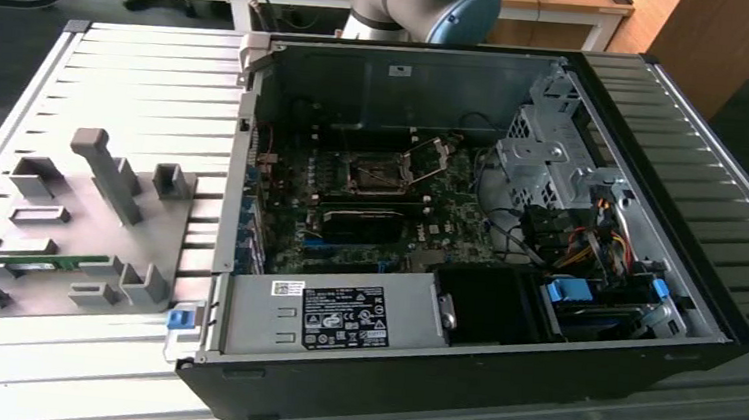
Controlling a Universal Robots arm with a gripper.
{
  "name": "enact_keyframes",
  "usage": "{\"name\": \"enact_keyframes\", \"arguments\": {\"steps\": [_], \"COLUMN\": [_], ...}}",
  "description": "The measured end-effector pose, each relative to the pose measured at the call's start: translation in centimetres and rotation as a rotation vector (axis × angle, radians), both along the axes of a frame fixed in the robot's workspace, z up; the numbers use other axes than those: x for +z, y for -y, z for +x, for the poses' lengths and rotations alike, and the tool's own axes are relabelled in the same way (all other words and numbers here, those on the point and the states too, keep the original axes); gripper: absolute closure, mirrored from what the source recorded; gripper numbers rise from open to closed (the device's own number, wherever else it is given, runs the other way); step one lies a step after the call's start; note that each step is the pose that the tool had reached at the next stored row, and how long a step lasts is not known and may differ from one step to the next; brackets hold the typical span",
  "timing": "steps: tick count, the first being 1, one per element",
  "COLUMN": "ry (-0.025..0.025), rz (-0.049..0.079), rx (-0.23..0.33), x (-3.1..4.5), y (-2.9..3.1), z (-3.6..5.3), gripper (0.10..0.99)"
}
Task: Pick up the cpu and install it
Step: 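Pick up the cpu and move it towards the insertion slot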
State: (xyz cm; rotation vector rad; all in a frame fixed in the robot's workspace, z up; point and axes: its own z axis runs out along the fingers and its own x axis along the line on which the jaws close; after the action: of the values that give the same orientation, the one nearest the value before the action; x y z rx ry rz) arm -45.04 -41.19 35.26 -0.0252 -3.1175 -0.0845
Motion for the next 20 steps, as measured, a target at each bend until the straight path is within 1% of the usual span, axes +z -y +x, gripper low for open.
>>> {"name": "enact_keyframes", "arguments": {"steps": [5, 8, 14, 17, 20], "ry": [0.0, 0.0001, 0.0001, 0.0, 0.0002], "rz": [0.0, 0.0, 0.0, 0.0, 0.0], "rx": [0.0, 0.0, -0.003, -0.005, -0.009], "x": [0.45, 0.87, 2.08, 2.99, 3.52], "y": [0.0, -0.01, -0.01, -0.01, -0.01], "z": [0.0, 0.01, 0.03, 0.06, 0.33], "gripper": [0.549, 0.549, 0.549, 0.549, 0.549]}}
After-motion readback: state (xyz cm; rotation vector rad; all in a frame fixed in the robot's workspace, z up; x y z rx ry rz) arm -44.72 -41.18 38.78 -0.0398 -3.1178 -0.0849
